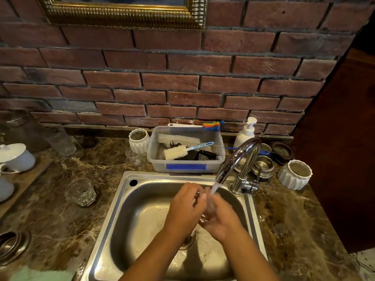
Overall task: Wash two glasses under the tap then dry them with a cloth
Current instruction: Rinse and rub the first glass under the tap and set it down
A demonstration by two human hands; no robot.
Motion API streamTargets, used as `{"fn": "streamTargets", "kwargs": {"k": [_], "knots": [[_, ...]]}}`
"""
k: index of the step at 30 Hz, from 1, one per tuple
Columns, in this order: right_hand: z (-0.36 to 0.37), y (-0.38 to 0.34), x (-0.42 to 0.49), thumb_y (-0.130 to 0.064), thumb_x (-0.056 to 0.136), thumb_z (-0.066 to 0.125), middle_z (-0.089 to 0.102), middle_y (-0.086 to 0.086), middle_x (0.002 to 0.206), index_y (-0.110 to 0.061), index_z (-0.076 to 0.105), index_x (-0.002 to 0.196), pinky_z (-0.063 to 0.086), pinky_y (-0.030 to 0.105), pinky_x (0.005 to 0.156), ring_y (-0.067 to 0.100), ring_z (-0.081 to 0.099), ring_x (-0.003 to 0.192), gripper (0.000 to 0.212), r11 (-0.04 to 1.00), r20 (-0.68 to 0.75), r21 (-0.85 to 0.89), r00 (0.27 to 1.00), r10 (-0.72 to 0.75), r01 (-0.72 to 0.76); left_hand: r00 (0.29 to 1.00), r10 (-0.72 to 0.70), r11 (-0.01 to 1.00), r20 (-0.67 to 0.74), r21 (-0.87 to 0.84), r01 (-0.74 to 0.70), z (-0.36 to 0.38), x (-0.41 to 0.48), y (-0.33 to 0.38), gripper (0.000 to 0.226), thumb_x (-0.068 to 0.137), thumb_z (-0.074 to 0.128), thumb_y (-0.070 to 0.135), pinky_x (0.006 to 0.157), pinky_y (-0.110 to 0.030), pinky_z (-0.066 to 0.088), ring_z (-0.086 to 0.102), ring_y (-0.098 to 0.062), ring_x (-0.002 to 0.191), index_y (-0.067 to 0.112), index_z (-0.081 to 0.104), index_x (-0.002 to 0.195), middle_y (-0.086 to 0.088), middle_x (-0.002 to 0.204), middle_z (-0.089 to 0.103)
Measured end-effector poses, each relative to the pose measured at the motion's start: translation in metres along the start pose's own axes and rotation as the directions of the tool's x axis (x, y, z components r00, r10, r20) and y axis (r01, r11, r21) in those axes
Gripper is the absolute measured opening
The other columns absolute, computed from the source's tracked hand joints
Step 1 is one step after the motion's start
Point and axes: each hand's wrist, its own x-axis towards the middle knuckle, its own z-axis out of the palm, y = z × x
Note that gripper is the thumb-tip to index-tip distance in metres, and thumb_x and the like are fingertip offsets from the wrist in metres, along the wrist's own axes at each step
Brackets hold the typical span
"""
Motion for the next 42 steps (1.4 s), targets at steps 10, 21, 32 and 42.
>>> {"fn": "streamTargets", "kwargs": {"k": [10,21,32,42], "knots": [[-0.008,0.009,0.000,-0.052,0.089,0.050,0.074,-0.012,0.081,-0.030,0.074,0.086,0.051,0.032,0.088,0.006,0.065,0.083,0.033,-0.229,0.567,-0.796,0.557,-0.607,0.561,0.497,-0.640,-0.001,0.587,-0.647,0.762,-0.017,0.013,0.034,0.025,0.095,0.062,0.028,0.062,-0.035,0.058,0.072,-0.025,0.077,0.005,0.068,0.105,-0.015,0.090,0.074],[-0.003,0.000,-0.002,-0.014,0.097,0.055,0.072,0.022,0.091,-0.004,0.072,0.092,0.051,0.045,0.080,0.031,0.066,0.087,0.021,0.986,-0.006,-0.093,0.990,-0.140,0.139,0.984,-0.167,0.972,-0.069,-0.178,0.152,0.011,0.002,0.013,0.012,0.099,0.056,0.021,0.069,-0.022,0.057,0.063,-0.007,0.084,0.028,0.063,0.092,0.008,0.090,0.064],[-0.012,0.009,-0.002,-0.055,0.089,0.048,0.074,-0.012,0.086,-0.031,0.075,0.093,0.052,0.025,0.083,0.005,0.064,0.089,0.036,-0.104,0.493,-0.839,0.665,-0.561,0.534,0.551,-0.654,0.071,0.519,-0.683,0.727,-0.002,0.005,0.026,0.021,0.097,0.058,0.025,0.065,-0.036,0.056,0.067,-0.024,0.077,0.007,0.068,0.094,-0.012,0.078,0.073],[-0.010,0.007,0.004,-0.022,0.097,0.057,0.075,0.019,0.093,-0.005,0.073,0.096,0.056,0.042,0.079,0.030,0.071,0.089,0.023,0.936,-0.005,-0.261,0.970,-0.244,0.235,0.972,-0.232,0.943,0.031,-0.240,0.233,0.010,-0.001,0.014,0.016,0.102,0.051,0.025,0.074,-0.031,0.058,0.063,-0.009,0.080,0.028,0.062,0.090,0.001,0.090,0.065]]}}
